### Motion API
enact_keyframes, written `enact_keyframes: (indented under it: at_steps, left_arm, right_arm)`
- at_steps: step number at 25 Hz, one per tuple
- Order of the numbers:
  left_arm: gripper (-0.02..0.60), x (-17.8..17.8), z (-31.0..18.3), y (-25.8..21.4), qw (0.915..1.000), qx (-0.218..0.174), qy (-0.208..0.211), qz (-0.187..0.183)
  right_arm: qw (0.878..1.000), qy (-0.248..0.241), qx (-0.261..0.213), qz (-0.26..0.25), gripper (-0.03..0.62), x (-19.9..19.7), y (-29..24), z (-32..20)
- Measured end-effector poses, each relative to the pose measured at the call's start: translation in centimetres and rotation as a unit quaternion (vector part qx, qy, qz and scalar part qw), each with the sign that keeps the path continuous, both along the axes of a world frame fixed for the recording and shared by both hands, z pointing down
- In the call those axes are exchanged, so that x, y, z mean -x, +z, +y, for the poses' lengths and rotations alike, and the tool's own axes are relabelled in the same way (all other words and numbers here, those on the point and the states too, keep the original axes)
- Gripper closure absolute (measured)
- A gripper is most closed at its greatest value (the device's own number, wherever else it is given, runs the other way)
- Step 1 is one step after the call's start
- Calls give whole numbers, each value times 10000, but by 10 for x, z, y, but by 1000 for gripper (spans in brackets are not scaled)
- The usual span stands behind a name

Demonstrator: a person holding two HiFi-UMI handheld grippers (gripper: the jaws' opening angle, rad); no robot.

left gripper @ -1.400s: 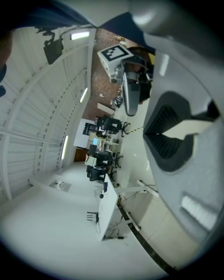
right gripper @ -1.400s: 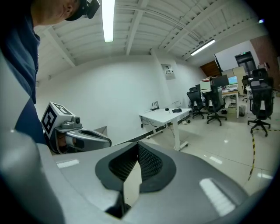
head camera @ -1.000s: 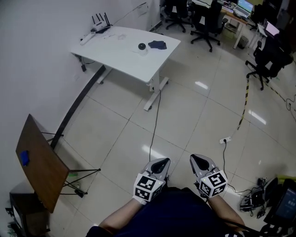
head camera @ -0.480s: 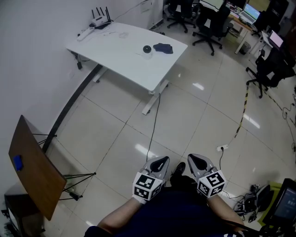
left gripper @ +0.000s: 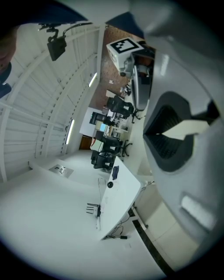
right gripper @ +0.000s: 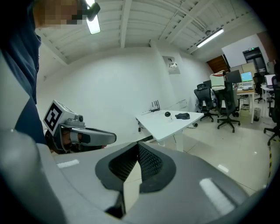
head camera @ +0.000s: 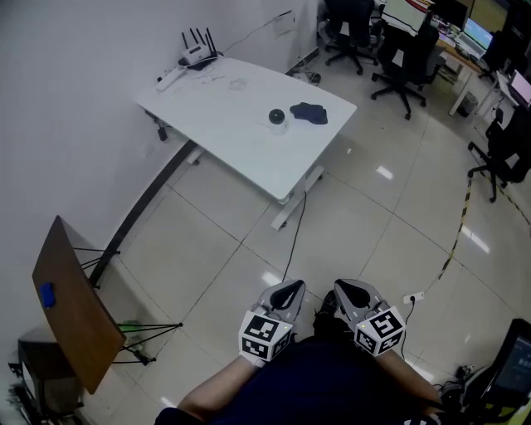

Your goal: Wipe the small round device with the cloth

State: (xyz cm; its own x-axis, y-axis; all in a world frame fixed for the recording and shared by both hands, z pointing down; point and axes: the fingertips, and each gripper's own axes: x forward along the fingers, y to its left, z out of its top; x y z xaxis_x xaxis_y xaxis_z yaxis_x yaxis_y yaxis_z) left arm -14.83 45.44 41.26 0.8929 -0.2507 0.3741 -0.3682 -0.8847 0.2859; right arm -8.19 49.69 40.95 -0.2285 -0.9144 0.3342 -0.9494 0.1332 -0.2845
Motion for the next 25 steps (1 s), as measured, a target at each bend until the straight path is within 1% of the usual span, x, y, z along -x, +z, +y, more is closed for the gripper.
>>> enact_keyframes:
  at_steps: [6, 11, 16, 21, 23, 25]
  left_arm:
    - [580, -69, -32, -6, 9997, -71, -181, -121]
    - [580, -107, -51, -12, 9990, -158, -363, -209]
    - [580, -129, -67, -10, 9984, -127, -464, -298]
    - [580, -148, -85, -5, 9987, -3, -410, -298]
    - [580, -157, -95, -1, 9990, 157, -366, -210]
    - [580, -168, -110, 2, 9989, 329, -341, -40]
  right_arm:
    - [9995, -231, -8, -197, 589, -70, 1, -38]
    - [9988, -295, -1, -385, 589, -117, 4, -62]
    - [9981, -335, 12, -508, 589, -144, 6, -80]
    - [9981, -210, 161, -562, 589, -163, 16, -99]
    - [9978, -180, 190, -612, 589, -169, 20, -108]
    - [9976, -150, 184, -652, 589, -174, 22, -120]
